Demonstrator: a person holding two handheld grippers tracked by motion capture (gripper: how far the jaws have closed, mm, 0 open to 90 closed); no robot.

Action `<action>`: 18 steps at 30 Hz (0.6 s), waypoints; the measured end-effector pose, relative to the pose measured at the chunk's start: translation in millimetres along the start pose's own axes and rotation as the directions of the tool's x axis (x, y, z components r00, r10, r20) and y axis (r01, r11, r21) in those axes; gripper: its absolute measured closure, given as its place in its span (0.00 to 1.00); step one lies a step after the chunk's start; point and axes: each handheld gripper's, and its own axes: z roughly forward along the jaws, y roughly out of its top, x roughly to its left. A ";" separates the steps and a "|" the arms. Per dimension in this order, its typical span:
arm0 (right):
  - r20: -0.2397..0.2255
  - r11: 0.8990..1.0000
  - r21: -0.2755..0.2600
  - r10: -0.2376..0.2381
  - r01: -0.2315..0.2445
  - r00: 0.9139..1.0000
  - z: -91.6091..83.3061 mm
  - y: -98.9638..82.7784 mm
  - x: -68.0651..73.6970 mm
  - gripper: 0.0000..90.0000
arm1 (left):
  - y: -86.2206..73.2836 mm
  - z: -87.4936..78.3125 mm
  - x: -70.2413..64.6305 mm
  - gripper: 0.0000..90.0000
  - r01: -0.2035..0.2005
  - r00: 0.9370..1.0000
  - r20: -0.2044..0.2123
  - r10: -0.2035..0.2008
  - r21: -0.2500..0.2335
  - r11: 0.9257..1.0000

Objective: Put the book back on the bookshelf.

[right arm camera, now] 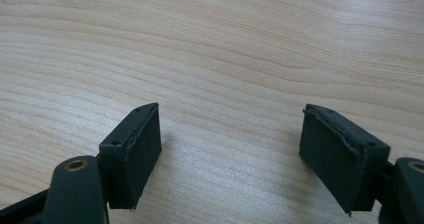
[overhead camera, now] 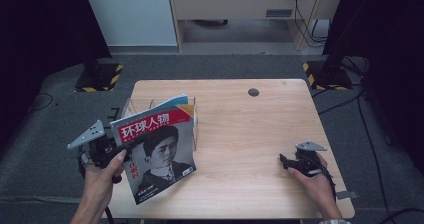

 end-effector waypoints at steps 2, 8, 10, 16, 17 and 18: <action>0.000 1.000 0.000 0.000 0.000 1.000 0.0 0.0 0.0 0.28 | -0.7 -2.9 0.6 0.96 0.002 1.000 -0.003 -0.002 -0.002 1.000; 0.000 1.000 0.000 0.000 0.000 1.000 0.0 0.0 0.0 0.28 | -1.3 -8.8 2.3 0.96 0.008 1.000 -0.015 -0.008 -0.011 1.000; 0.000 1.000 0.000 0.000 0.000 1.000 0.0 0.0 0.0 0.28 | -1.5 -11.3 3.0 0.96 0.007 1.000 -0.022 -0.007 -0.014 1.000; 0.000 1.000 0.000 0.000 0.000 1.000 0.0 0.0 0.0 0.28 | -2.7 -18.9 7.2 0.96 0.015 0.999 -0.049 -0.016 -0.024 1.000; 0.000 1.000 0.000 0.000 0.000 1.000 0.0 0.0 0.0 0.28 | -3.2 -21.4 8.8 0.96 0.018 0.998 -0.059 -0.019 -0.028 0.999; 0.000 1.000 0.000 0.000 0.000 1.000 0.0 0.0 0.0 0.28 | -3.5 -22.6 9.5 0.96 0.021 0.998 -0.063 -0.023 -0.031 0.999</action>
